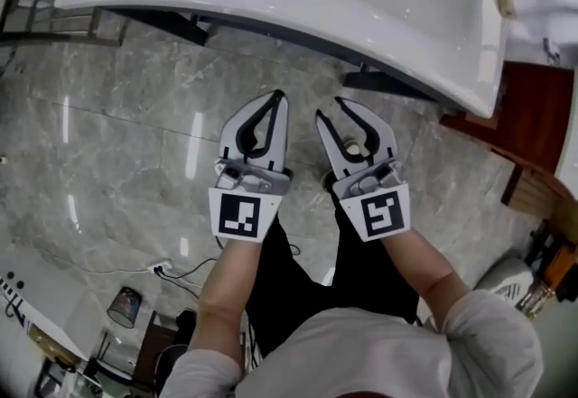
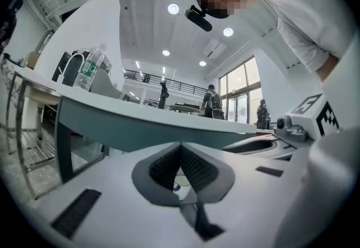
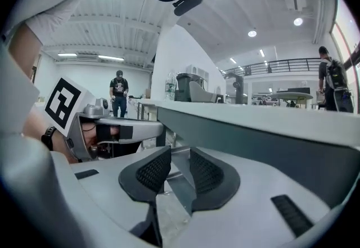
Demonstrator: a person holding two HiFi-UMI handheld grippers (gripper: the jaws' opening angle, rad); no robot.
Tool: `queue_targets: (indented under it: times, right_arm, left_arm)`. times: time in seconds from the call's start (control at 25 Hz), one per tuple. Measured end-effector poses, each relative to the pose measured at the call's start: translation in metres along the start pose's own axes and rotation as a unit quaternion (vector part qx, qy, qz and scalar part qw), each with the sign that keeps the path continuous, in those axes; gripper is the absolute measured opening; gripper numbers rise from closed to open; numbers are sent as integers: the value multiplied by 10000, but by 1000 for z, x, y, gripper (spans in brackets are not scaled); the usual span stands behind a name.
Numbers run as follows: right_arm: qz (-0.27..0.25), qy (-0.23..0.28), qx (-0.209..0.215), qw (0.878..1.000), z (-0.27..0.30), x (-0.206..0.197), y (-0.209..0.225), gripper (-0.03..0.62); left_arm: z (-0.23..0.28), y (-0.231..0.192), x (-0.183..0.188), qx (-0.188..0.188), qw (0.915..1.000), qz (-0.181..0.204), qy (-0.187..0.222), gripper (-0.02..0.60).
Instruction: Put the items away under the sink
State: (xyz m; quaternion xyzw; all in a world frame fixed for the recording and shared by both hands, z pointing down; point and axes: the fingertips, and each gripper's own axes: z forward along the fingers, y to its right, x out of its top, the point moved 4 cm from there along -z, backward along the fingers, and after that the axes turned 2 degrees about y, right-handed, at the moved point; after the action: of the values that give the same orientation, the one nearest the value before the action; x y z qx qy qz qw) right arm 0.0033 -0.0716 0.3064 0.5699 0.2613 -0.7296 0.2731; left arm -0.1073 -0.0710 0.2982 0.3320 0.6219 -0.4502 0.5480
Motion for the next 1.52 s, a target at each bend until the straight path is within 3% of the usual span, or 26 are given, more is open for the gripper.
queue_targets:
  times: [0.16,0.36,0.72,1.2,1.52]
  right_arm:
    - [24,111,61,9999,-19,44,-1,74]
    - [25,181,200,9996,-34,107,8,58]
    - [155,419,139,9989,-60,211,34,49]
    - [-176,948,435,9944,-83,295,58,50]
    - [-109,1717,767,9821,-85,356,55,49]
  left_arm:
    - [-10,16,36,142,9998,36,-104,2]
    - [-21,15,83,479,9985,90,-231,3]
    - [-4,53,184,488,9987,50,-103,3]
    - [-5,98,279,428,9984,300,200,3]
    - [-5,115,323,591,9955,527,519,3]
